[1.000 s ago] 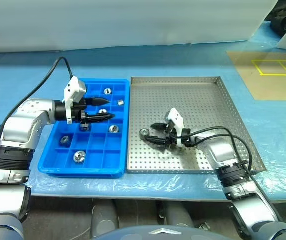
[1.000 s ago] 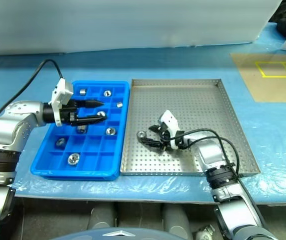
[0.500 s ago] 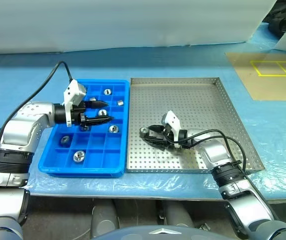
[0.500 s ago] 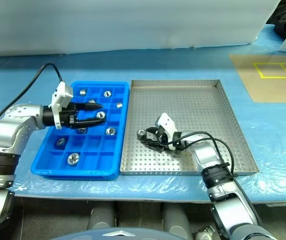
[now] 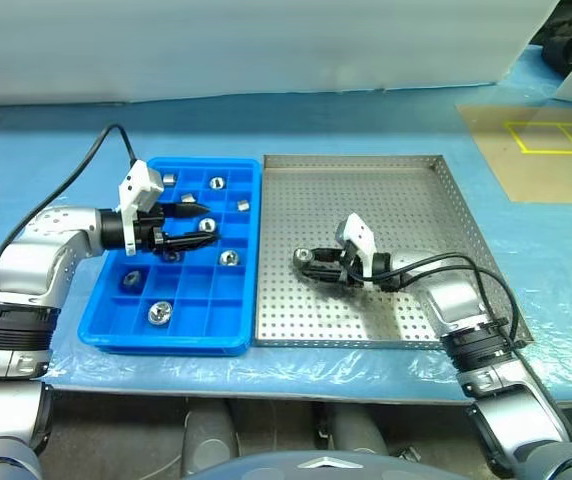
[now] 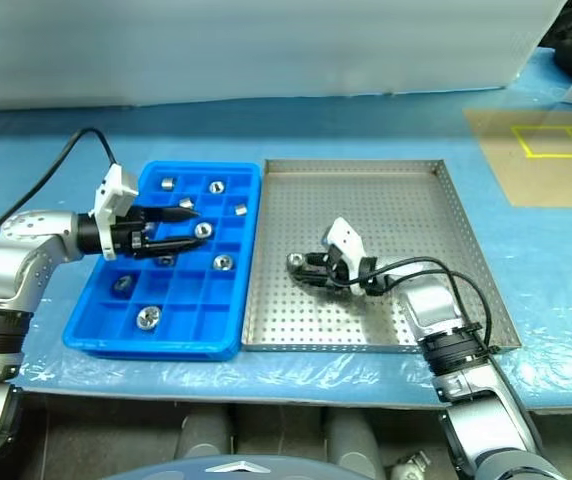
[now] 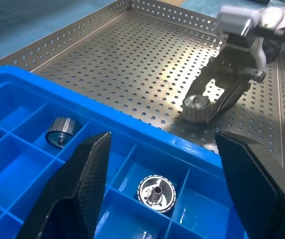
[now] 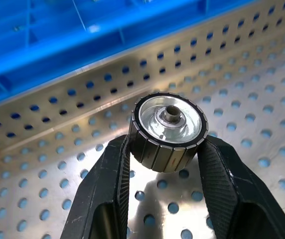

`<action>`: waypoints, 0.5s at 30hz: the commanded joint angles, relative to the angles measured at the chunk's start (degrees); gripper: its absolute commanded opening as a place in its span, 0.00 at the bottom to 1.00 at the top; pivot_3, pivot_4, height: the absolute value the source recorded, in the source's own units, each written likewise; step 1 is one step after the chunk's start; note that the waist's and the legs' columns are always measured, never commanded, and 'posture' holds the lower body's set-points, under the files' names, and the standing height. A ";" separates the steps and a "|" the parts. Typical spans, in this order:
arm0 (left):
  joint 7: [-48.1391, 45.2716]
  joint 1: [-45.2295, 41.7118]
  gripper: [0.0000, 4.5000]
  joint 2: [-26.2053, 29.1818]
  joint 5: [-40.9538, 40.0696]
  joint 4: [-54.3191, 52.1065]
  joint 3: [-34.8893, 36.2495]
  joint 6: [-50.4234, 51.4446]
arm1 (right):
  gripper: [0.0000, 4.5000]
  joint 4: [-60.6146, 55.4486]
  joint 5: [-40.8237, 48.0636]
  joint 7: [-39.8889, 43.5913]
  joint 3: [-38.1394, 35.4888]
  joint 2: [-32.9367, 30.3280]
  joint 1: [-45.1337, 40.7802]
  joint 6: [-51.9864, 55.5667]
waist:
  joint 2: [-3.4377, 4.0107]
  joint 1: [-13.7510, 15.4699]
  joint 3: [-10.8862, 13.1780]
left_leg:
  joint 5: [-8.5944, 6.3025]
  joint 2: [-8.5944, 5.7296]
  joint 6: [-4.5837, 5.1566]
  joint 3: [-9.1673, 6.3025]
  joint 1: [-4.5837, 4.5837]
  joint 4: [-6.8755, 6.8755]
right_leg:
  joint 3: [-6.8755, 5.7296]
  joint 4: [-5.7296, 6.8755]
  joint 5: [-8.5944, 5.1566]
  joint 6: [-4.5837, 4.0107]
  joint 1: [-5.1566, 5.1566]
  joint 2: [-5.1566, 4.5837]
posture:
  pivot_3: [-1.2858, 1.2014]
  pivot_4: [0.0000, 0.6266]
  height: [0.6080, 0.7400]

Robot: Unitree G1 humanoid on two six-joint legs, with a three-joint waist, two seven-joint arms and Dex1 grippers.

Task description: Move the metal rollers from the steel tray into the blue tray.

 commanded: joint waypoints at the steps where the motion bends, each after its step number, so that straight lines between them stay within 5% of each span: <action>1: -0.33 -0.91 0.78 1.08 -0.57 -0.50 1.85 -0.44 | 0.35 -3.85 2.58 -0.26 -1.59 0.45 -3.52 1.37 | 0.00 -0.06 0.00 | 0.00 0.00 -0.01 0.00 0.01 -0.01 | 0.00 0.01 0.00 0.00 -0.01 0.00 | 0.48 0.24 1.00; 9: 0.02 -0.52 0.78 2.71 -0.61 -0.79 3.71 -0.77 | 0.35 -2.63 3.69 -1.27 0.19 5.69 -10.25 1.74 | 0.00 0.09 0.00 | 0.01 0.00 -0.01 0.01 -0.07 -0.01 | 0.00 0.00 0.00 0.00 -0.05 0.00 | 0.49 0.24 1.00; 15: -0.30 0.52 0.78 6.07 -0.42 0.61 6.70 -1.66 | 0.35 10.98 -0.25 -0.59 5.16 15.13 -16.09 -4.80 | 0.00 -0.01 0.00 | 0.03 0.02 -0.06 0.01 -0.06 -0.02 | -0.04 0.11 0.00 -0.01 -0.14 0.01 | 0.50 0.24 1.00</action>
